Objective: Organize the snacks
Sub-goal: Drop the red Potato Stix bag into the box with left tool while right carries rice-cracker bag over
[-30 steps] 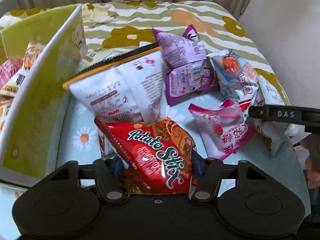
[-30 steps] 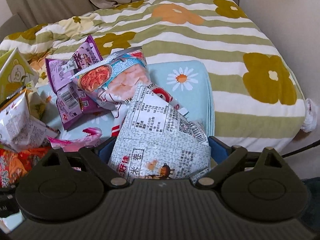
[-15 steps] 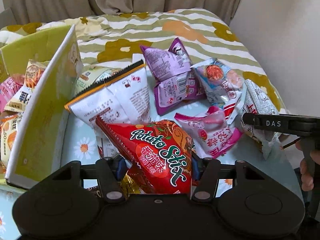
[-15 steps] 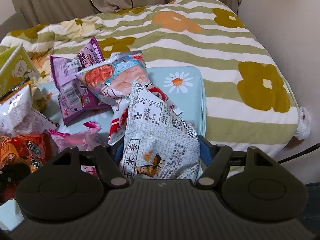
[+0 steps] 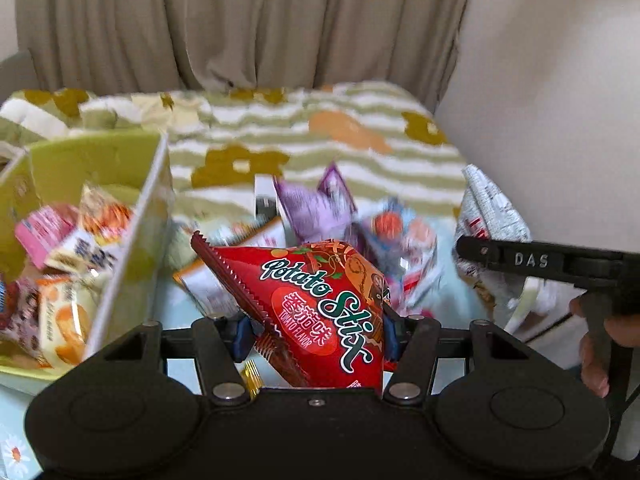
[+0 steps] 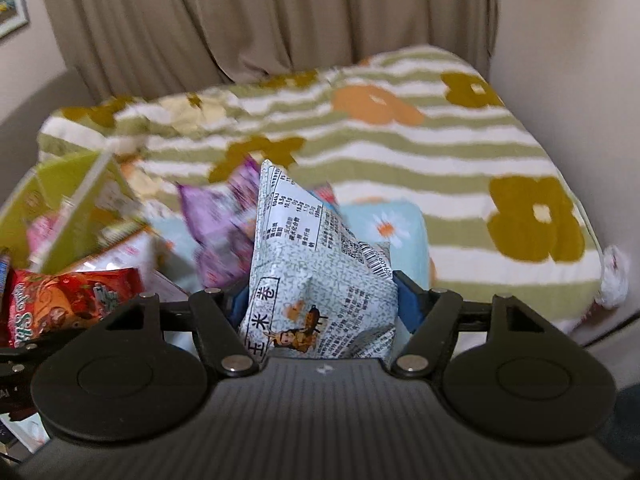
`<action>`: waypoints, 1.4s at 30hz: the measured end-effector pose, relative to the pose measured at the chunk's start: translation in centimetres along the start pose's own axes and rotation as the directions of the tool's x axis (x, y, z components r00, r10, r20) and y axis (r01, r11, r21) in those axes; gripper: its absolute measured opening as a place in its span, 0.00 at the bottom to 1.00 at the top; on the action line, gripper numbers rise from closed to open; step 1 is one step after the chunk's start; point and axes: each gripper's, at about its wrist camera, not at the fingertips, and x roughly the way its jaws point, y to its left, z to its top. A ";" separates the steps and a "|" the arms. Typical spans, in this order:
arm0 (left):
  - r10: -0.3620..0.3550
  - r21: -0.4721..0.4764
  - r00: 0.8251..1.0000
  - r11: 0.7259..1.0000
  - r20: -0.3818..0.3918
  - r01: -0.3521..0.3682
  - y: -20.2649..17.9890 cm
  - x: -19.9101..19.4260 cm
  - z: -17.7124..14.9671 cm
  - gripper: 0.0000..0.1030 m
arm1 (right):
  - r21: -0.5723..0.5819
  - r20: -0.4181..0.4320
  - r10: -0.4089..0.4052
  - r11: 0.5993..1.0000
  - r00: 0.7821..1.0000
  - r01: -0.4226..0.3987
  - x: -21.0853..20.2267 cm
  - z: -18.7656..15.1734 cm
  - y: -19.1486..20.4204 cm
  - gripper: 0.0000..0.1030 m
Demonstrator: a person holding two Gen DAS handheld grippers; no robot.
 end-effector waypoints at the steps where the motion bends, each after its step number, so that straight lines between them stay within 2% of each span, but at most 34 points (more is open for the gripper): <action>1: 0.000 -0.009 1.000 1.000 0.022 0.001 0.3 -0.8 0.3 0.60 | -0.005 0.013 0.020 1.000 1.000 -0.020 -0.5 0.5 0.5 0.82; 7: 0.043 -0.052 0.988 0.998 0.145 -0.036 3.0 -5.4 2.3 0.60 | -0.059 0.078 0.148 0.988 0.986 -0.144 -2.8 3.9 5.3 0.82; 12: 0.103 -0.081 0.973 0.993 0.208 -0.088 7.6 -8.1 4.4 0.60 | -0.059 0.093 0.264 0.964 0.960 -0.259 -3.2 6.8 10.3 0.82; 19: 0.156 -0.119 0.955 0.984 0.250 -0.129 15.6 -9.4 7.7 0.60 | -0.074 0.099 0.323 0.946 0.941 -0.317 -2.2 9.6 18.3 0.81; 22: 0.150 -0.133 0.959 0.984 0.239 -0.120 19.1 -8.5 9.2 0.60 | -0.076 0.094 0.324 0.945 0.941 -0.318 -1.0 10.5 21.6 0.81; 28: 0.111 -0.148 0.978 0.985 0.177 -0.085 25.5 -5.4 11.2 0.61 | -0.058 0.058 0.302 0.953 0.951 -0.299 2.4 11.4 27.4 0.81; 34: 0.037 -0.136 0.994 0.990 0.107 -0.023 29.6 -0.9 12.3 0.62 | -0.019 0.015 0.249 0.968 0.968 -0.249 6.2 11.6 31.2 0.81; 35: 0.018 -0.137 0.996 0.991 0.091 -0.006 30.2 0.1 12.4 0.64 | -0.008 0.009 0.235 0.972 0.972 -0.235 6.9 11.6 31.7 0.81; 37: 0.003 -0.129 0.999 0.992 0.051 0.003 30.8 1.9 12.5 0.82 | 0.011 -0.002 0.212 0.977 0.977 -0.212 7.8 11.5 31.8 0.81; 38: 0.022 -0.127 0.999 0.992 0.037 -0.017 31.0 2.4 12.5 0.93 | 0.020 -0.008 0.201 0.979 0.980 -0.201 8.1 11.2 32.1 0.81; 40: 0.055 -0.124 0.998 0.991 0.032 -0.051 31.2 2.6 11.9 0.95 | 0.031 -0.024 0.184 0.983 0.983 -0.183 8.8 11.0 32.3 0.81; 42: 0.042 -0.127 0.999 0.991 0.023 -0.038 31.7 2.4 11.2 0.95 | 0.026 -0.039 0.171 0.985 0.985 -0.170 9.2 10.7 32.6 0.81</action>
